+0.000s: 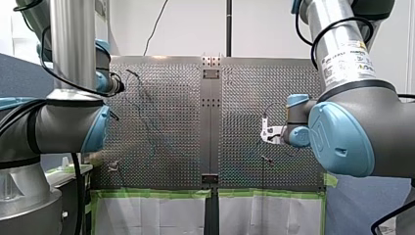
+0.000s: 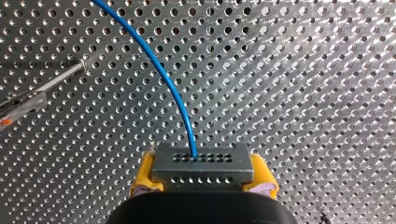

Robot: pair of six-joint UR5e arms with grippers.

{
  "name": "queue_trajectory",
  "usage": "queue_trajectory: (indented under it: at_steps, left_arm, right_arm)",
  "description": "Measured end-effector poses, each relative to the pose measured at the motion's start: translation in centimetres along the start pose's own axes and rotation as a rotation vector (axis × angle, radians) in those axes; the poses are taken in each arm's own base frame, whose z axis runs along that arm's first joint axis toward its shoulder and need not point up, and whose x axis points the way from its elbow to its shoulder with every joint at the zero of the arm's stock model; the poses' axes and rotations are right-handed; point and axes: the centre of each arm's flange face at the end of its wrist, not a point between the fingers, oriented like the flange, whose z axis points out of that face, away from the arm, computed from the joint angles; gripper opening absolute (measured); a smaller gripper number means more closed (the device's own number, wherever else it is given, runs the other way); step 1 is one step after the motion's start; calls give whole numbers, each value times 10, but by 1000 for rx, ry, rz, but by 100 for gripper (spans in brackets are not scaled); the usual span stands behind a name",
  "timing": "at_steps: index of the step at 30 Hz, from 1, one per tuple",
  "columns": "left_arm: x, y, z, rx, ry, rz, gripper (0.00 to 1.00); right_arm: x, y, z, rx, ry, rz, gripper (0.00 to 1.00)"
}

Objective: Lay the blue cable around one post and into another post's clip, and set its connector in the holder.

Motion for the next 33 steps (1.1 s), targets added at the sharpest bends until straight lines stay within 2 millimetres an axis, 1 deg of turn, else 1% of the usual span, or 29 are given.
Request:
queue_trajectory:
  at_steps: [11,21,27,33]
  left_arm:
    - [-48,-49,-1,12,-127,101,100]
    - [-92,-102,-13,17,-247,192,100]
    - [-96,-119,-10,-11,-257,232,100]
    - [-96,-127,-1,-58,-254,273,100]
  right_arm:
    - [0,0,0,0,0,1,0]
    - [1,-1,1,7,9,4,0]
    - [1,-2,1,16,10,4,0]
    - [1,-2,1,17,6,4,0]
